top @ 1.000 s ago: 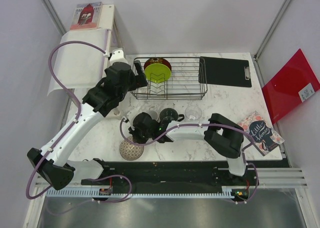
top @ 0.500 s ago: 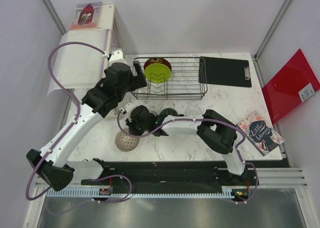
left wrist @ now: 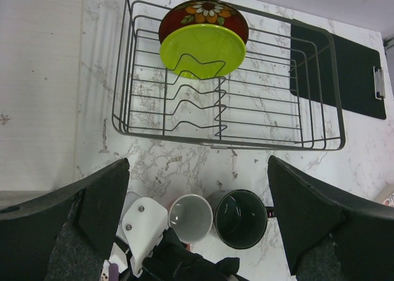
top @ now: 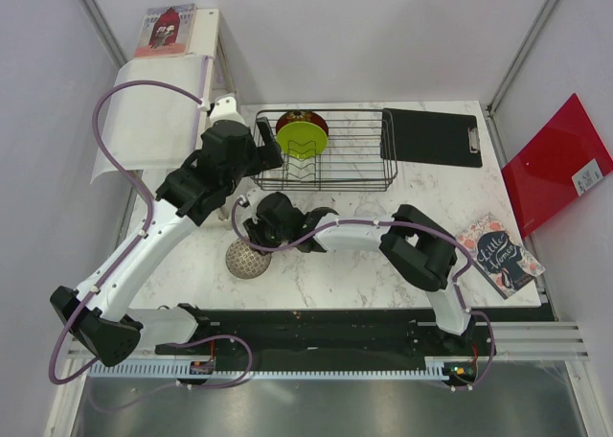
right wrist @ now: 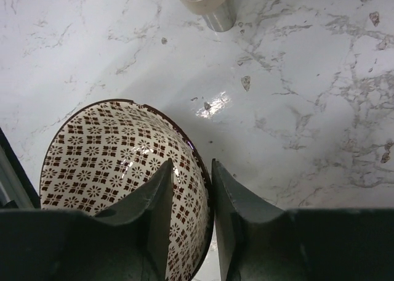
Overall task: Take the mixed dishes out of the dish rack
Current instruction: Place the bowl at the center of the board, then pick up the plate from the dish rack.
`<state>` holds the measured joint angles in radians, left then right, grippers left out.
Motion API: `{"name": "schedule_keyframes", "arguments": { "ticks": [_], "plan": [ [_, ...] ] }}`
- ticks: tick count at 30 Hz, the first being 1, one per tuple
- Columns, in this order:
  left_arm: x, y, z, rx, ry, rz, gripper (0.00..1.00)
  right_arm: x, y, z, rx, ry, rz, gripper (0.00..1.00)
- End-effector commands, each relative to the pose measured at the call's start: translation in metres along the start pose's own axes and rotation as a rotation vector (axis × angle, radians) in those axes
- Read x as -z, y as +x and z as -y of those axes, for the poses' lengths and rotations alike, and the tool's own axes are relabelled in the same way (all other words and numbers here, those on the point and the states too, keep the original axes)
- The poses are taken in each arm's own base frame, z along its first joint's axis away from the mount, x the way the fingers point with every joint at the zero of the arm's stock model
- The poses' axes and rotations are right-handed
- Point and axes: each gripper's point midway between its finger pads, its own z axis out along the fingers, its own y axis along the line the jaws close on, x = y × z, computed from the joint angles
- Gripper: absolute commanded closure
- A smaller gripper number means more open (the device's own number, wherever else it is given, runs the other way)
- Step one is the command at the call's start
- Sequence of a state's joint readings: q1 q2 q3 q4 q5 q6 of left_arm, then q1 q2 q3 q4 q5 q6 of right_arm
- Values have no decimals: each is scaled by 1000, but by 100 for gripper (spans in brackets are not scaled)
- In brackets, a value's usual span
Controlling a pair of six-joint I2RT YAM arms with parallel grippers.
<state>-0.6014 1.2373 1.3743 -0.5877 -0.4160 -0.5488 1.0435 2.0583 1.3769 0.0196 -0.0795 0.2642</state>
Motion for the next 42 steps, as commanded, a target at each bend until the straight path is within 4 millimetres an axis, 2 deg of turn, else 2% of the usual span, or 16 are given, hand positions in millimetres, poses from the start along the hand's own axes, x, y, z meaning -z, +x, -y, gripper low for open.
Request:
{"name": "schedule_keyframes", "arguments": {
  "ticks": [1, 12, 15, 16, 18, 19, 21, 22, 24, 25, 26, 29, 34, 35, 38, 42],
  "plan": [
    [2, -10, 7, 51, 31, 33, 1, 22, -46, -24, 11, -74, 125, 61],
    [2, -13, 10, 47, 44, 41, 1, 69, -86, -49, 11, -128, 222, 53],
    [2, -14, 11, 45, 47, 45, 1, 90, -95, -49, 12, -118, 252, 53],
    [2, -15, 11, 44, 46, 47, 1, 107, -106, -51, 18, -116, 291, 53],
    [1, -17, 12, 43, 49, 55, 1, 119, -105, -44, 24, -78, 305, 53],
    [0, -17, 12, 41, 48, 54, 1, 135, -114, -44, 42, -68, 335, 53],
    [-3, -18, 15, 40, 53, 52, 1, 145, -106, -30, 51, 6, 319, 53],
    [-4, -17, 16, 38, 53, 49, 1, 160, -112, -28, 57, 27, 341, 52],
    [-7, -19, 17, 37, 51, 50, 1, 169, -100, -6, 58, 133, 320, 53],
    [-10, -17, 18, 32, 45, 46, 1, 185, -103, 0, 55, 169, 345, 53],
    [-13, -16, 18, 27, 41, 42, 1, 188, -92, 9, 53, 208, 333, 53],
    [-24, -12, 21, 19, 29, 26, 1, 216, -86, 33, 18, 333, 368, 53],
    [-44, -17, 43, -11, 68, 3, 1, 264, -89, 58, -37, 466, 462, 53],
    [-57, -12, 49, -29, 70, -17, 1, 268, -86, 61, -44, 478, 468, 53],
    [-65, -44, 77, -97, 143, 34, 3, 289, -85, 67, -64, 510, 514, 53],
    [-120, -36, 91, -305, 124, 21, 6, 305, -78, 71, -75, 532, 540, 53]
  ]
}}
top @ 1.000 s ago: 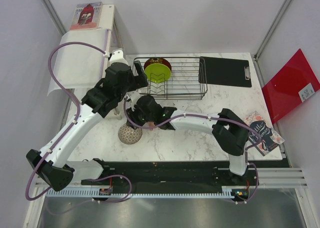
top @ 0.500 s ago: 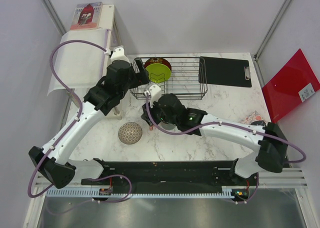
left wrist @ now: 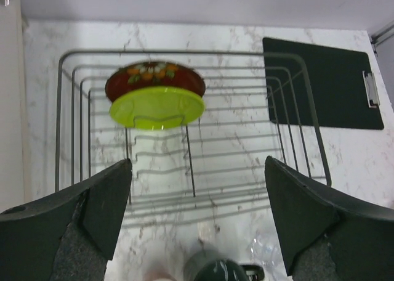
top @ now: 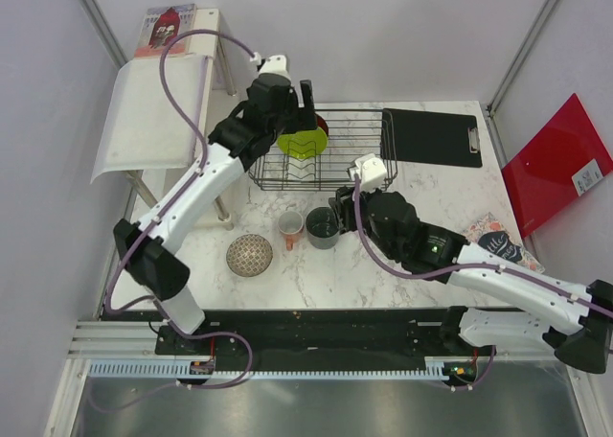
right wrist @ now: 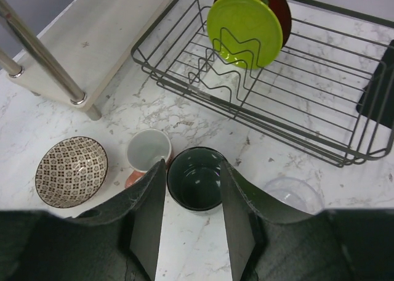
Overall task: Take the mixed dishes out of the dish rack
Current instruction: Pick up the plate from the dish rack.
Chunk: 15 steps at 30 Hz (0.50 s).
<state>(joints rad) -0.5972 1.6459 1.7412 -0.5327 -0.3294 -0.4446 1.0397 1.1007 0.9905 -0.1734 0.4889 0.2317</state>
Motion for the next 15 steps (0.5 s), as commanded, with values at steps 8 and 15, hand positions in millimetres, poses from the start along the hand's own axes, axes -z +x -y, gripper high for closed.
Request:
{"name": "schedule_keyframes", "arguments": {
  "ticks": [8, 15],
  "plan": [
    [-93, 20, -14, -870, -64, 137, 11, 36, -8, 45, -47, 139, 84, 53],
    [-113, 30, -20, -824, -28, 138, 12, 46, -17, 60, -84, 201, 138, 54]
  ]
}}
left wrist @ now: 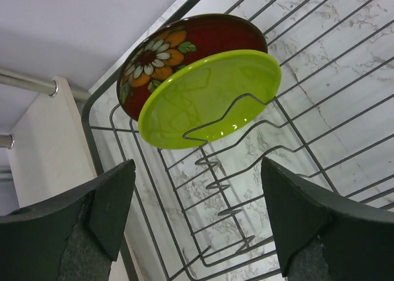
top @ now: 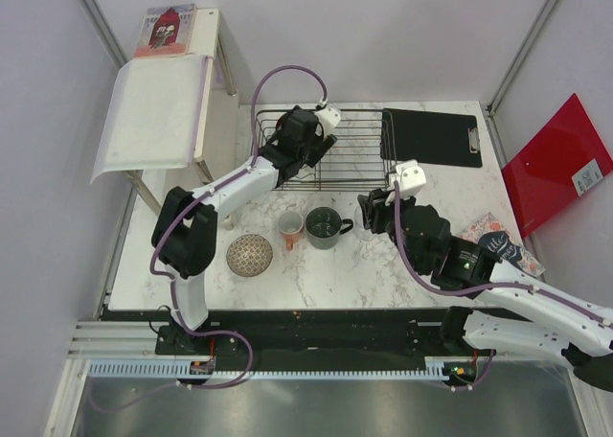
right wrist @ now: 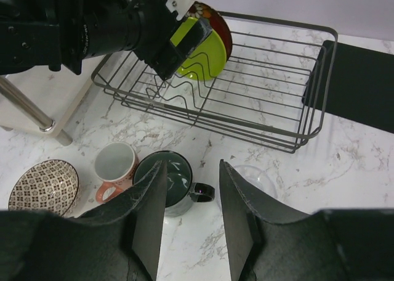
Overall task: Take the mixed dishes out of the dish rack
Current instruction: Pick up the plate from the dish rack.
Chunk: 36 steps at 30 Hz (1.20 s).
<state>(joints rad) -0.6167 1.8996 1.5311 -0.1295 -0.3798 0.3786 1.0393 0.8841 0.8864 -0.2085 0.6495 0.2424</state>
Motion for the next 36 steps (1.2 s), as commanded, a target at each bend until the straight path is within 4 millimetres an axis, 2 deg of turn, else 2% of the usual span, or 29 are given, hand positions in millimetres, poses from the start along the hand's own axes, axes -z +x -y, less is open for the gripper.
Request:
{"name": "schedule_keyframes", "arguments": {
  "ticks": [1, 4, 8, 11, 13, 15, 16, 18, 20, 22, 26, 31, 36],
  "plan": [
    [0, -46, -32, 88, -40, 152, 14, 0, -6, 13, -28, 73, 36, 54],
    [-2, -44, -41, 154, -29, 171, 18, -3, 1, 12, -28, 83, 22, 54],
    [-7, -37, -52, 118, -40, 169, 19, -7, 12, 13, -26, 92, 1, 54],
    [-13, -22, -62, 139, -22, 126, 19, -9, 15, 12, -20, 96, -9, 55],
    [-14, -16, -62, 199, 11, 126, 20, -10, 16, 11, -20, 96, -13, 55],
    [-17, -3, -69, 257, 30, 109, 21, -11, 15, 9, -25, 92, -14, 55],
    [-17, -3, -64, 308, 74, 119, 21, -10, 15, 9, -25, 89, -15, 55],
    [-20, 5, -70, 360, 92, 123, 23, -10, 14, 9, -30, 88, -12, 55],
    [-23, 10, -70, 385, 111, 127, 23, -9, 14, 9, -33, 88, -11, 55],
    [-25, 7, -63, 374, 151, 143, 24, -9, 15, 10, -33, 88, -13, 54],
    [-39, 14, -57, 349, 167, 126, 25, -10, 21, 11, -41, 95, -23, 55],
    [-49, 7, -55, 315, 171, 172, 26, -11, 28, 12, -44, 99, -31, 55],
    [-61, 13, -48, 291, 190, 177, 27, -12, 32, 12, -39, 104, -41, 55]
  ]
}}
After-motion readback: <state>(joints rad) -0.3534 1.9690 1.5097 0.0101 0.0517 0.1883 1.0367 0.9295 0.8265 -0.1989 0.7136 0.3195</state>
